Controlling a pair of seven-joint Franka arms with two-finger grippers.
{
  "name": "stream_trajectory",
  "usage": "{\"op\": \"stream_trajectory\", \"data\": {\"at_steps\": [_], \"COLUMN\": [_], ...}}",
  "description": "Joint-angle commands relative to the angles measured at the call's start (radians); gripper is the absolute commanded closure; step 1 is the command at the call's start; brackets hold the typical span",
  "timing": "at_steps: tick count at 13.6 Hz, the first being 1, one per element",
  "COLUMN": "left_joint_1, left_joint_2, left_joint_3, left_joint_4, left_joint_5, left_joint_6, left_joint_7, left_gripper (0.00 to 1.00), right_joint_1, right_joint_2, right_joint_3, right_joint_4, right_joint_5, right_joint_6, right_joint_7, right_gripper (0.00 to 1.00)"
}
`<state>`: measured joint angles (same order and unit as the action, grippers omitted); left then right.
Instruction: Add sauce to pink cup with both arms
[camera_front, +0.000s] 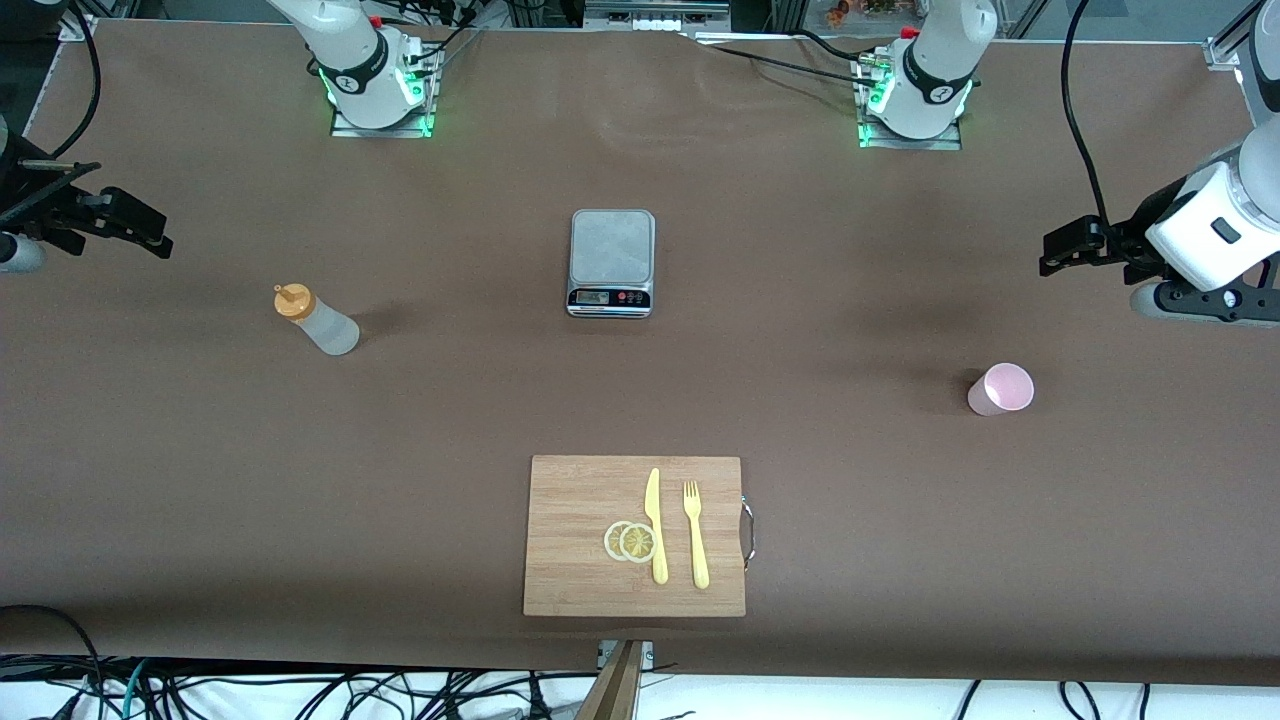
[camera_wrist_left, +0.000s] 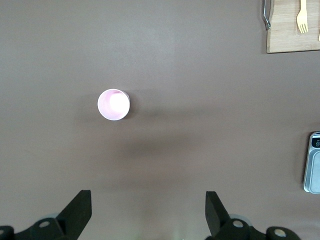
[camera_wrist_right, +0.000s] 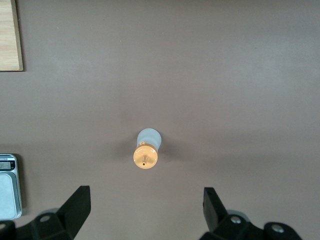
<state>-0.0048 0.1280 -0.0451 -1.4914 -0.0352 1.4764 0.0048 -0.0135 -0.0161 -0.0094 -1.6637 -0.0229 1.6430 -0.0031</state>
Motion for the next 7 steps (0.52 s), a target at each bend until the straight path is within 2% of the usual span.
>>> {"op": "stream_trajectory", "data": {"at_steps": [1,5,7], "left_joint_1": [-0.004,-0.006,-0.003], "left_joint_2": [0.005,0.007,0.027], "left_joint_3": [0.005,0.005,0.005], "left_joint_4": [0.014,0.02,0.059], "left_joint_5": [-0.014,-0.014,-0.011], "left_joint_6": [-0.013,-0.013,-0.013], "left_joint_7": [-0.011,-0.011,-0.011], "left_gripper": [0.0,0.0,0.0], "right_joint_1": [-0.003,-0.003,-0.003], "right_joint_2": [-0.005,-0.005,-0.005], "right_joint_3": [0.002,0.002,0.002], "right_joint_4": [-0.001,-0.001,-0.001], "right_joint_5": [-0.011,-0.011,-0.011], "right_joint_6": [-0.003,-0.005,-0.005], "right_joint_7": [0.011,0.011,0.011], "right_gripper": [0.0,0.0,0.0]}}
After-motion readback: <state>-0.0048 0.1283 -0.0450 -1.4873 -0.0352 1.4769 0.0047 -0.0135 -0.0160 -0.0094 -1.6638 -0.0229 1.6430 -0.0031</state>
